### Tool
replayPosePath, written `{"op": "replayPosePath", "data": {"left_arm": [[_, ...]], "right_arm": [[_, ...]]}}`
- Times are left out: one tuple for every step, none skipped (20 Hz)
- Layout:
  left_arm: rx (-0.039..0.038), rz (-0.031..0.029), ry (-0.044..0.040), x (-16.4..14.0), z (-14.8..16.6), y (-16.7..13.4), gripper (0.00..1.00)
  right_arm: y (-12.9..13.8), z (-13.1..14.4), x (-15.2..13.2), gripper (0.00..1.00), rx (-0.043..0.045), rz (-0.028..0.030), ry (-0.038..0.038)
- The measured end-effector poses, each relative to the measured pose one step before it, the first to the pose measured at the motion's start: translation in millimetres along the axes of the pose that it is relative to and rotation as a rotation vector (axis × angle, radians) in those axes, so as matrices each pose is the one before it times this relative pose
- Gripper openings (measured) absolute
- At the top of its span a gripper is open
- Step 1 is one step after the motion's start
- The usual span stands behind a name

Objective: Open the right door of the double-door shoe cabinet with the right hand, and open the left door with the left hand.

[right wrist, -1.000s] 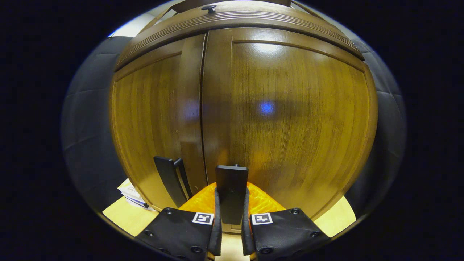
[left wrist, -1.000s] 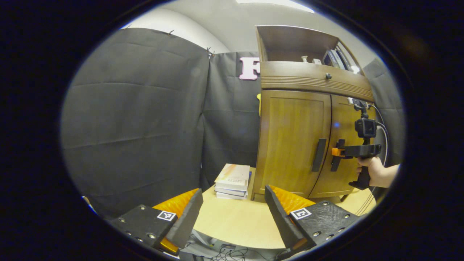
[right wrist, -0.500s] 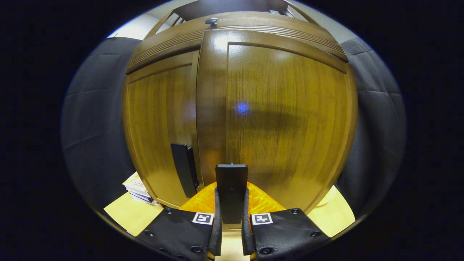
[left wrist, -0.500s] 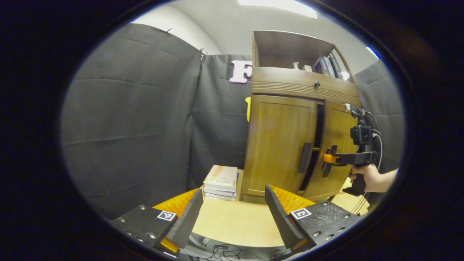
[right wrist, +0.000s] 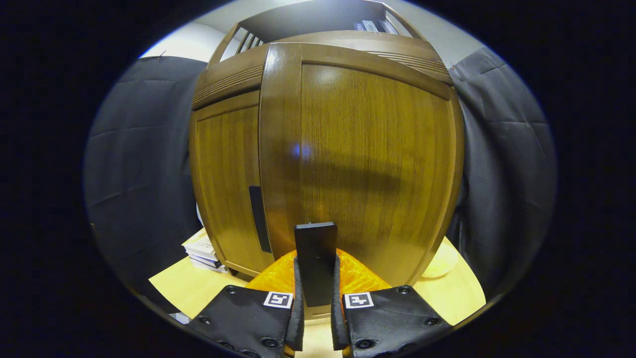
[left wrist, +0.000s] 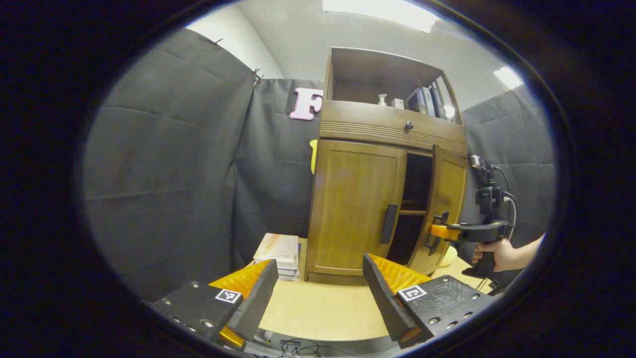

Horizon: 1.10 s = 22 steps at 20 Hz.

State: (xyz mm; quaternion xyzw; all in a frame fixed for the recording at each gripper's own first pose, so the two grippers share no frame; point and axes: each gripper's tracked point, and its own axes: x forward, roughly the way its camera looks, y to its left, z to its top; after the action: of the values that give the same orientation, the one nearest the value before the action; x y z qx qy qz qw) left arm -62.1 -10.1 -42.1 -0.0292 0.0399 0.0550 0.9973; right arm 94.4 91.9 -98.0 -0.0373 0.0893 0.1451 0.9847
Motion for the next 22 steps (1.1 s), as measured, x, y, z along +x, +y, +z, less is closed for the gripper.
{"op": "replayPosePath", "data": {"left_arm": [[-0.0057, 0.00082, -0.0044, -2.18, 2.86, -6.63, 1.0], [-0.00419, -0.00114, -0.00461, -3.82, 2.76, -6.1, 1.0], [-0.002, -0.00065, -0.00438, -0.09, 2.13, -7.76, 1.0], [-0.00025, -0.00192, -0.00344, 2.22, -0.45, -9.8, 1.0], [-0.00035, -0.00373, -0.0016, 2.08, 0.29, -9.49, 1.0], [-0.00113, -0.0079, 0.00305, 3.22, -2.79, -10.48, 1.0], [0.00111, -0.01112, 0.00206, 2.11, 0.32, -11.92, 1.0], [0.00603, -0.01166, -0.00007, -0.98, 1.56, -15.44, 1.0], [0.01054, -0.01252, -0.00088, 1.5, 1.3, -12.81, 1.0], [0.01405, -0.00871, -0.00103, 0.36, -0.4, -8.57, 1.0], [0.01813, -0.00551, 0.00005, 1.19, 0.07, -10.22, 1.0], [0.01676, -0.0065, 0.00013, 0.83, 0.09, -9.11, 1.0], [0.0132, -0.00728, 0.00081, 0.85, 0.17, -10.17, 1.0], [0.00948, -0.00793, 0.00188, 0.97, -2.17, -9.82, 1.0], [0.00477, -0.00575, 0.00282, 0.72, -1.39, -9.12, 1.0], [-0.00016, -0.00674, 0.00246, -1.67, -2.51, -8.9, 1.0], [-0.00369, -0.00856, 0.00138, 0.01, -0.38, -7.67, 1.0], [-0.00384, -0.00591, 0.00025, 0.78, -1.42, -5.87, 1.0], [-0.00335, -0.00367, -0.00031, 0.91, -0.65, -6.26, 1.0], [-0.00335, -0.00353, 0.00012, 1.56, 0.6, -3.94, 1.0], [-0.00366, -0.00341, -0.0008, 0.85, -0.07, -5.14, 1.0], [-0.00373, -0.00448, -0.00178, 2.04, -0.28, -4.51, 1.0]], "right_arm": [[-2.65, 1.48, -4.78, 0.23, -0.00515, 0.0181, 0.0016], [-2.98, 0.6, -7.59, 0.23, -0.00476, 0.0204, 0.00337], [-2.33, -0.07, -4.69, 0.24, -0.00266, 0.02168, 0.00154], [-1.44, -2.67, -3.0, 0.24, -0.00077, 0.02025, -0.00013], [-2.34, -0.76, -5.24, 0.24, 0.00074, 0.0172, -0.00178], [-1.08, -1.77, -3.67, 0.24, -0.0009, 0.01435, -0.00202], [-1.05, -0.89, -5.08, 0.24, -0.00201, 0.01308, -0.00111], [-1.79, -2.2, -4.23, 0.24, -0.00047, 0.01236, -0.00228], [-2.91, 0.04, -5.47, 0.23, 0.00348, 0.01087, -0.00167], [-3.71, 0.7, -4.26, 0.24, 0.0038, 0.00957, -0.00062], [-4.54, -0.34, -5.2, 0.23, 0.00404, 0.0085, 0.00029], [-3.56, 0.11, -5.12, 0.24, 0.00189, 0.00811, 0.00043], [-2.81, -0.23, -5.48, 0.24, 0.00212, 0.00693, -0.00041], [-1.03, -3.56, -3.87, 0.24, 0.00334, 0.00584, 0.00012], [2.04, -5.02, -4.43, 0.23, -0.00113, 0.00241, 0.00014], [-0.43, -6.81, -7.65, 0.24, 0.00188, 0.00278, -0.0015], [-1.57, -1.55, -5.44, 0.24, 0.00333, 0.00055, 0.0003], [-3.26, -2.17, -5.12, 0.24, 0.00221, 0.00132, 0.00168], [-3.13, -0.12, -4.79, 0.24, 0.0038, 0.00104, 0.00185], [-3.28, -0.93, -3.41, 0.23, 0.00371, 0.00088, 0.00317], [-3.1, -0.3, -4.84, 0.24, 0.00437, 0.00079, 0.0016], [-2.86, 0.28, -4.74, 0.24, 0.00165, 0.00151, 0.00152]]}}
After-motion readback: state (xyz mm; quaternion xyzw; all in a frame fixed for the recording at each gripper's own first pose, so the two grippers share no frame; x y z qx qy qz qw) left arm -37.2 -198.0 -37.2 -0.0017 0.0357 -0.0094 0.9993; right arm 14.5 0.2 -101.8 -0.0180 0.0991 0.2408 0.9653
